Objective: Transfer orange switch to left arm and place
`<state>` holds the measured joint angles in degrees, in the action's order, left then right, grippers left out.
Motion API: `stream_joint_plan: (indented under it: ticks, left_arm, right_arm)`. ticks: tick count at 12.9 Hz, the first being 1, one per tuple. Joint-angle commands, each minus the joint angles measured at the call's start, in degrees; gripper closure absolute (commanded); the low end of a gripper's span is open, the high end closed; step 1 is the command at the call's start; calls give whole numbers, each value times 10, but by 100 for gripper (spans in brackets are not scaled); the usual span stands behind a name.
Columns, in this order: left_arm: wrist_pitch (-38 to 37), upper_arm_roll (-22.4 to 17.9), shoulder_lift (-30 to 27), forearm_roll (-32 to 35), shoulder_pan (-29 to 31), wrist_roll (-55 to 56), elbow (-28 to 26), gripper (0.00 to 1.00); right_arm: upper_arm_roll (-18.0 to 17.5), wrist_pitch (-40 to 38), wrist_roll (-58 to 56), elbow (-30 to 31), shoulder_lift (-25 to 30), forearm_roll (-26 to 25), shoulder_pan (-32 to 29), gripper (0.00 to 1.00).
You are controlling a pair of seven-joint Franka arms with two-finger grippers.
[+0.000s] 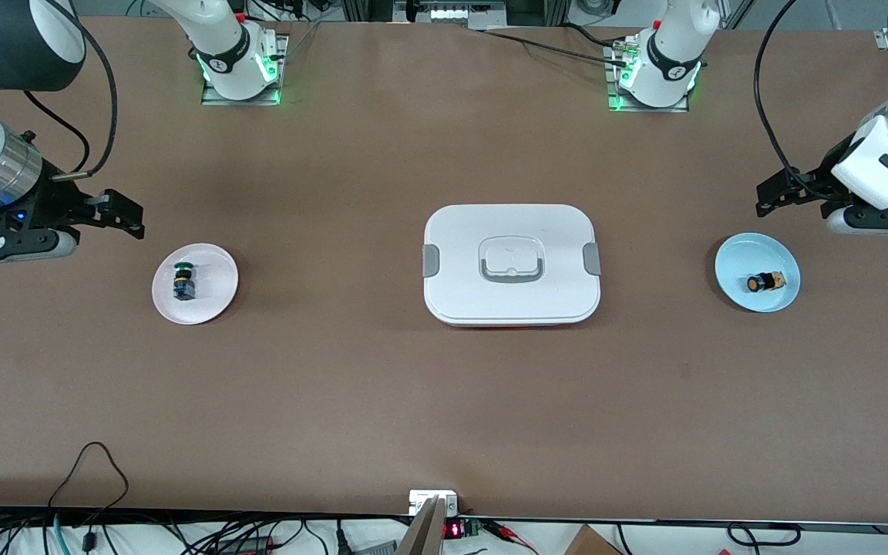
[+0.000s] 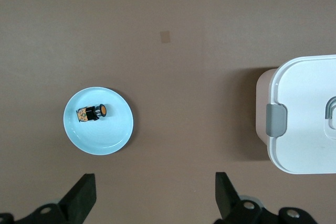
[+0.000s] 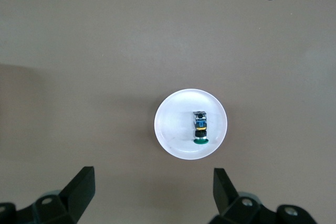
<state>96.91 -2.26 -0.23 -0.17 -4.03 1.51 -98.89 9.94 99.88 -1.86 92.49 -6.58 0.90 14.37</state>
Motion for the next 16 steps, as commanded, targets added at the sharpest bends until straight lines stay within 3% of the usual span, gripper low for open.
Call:
stream_joint_plan:
  ticks: [1,16]
  left_arm:
    - [-5,6,11,10,8,-12,18,0]
    - [-14,9,15,12,6,-10,21,0]
  right_arm:
    - [-2,-4,8,-1,2,8,0,0]
    - [-2,-2,8,-1,2,9,-1,0]
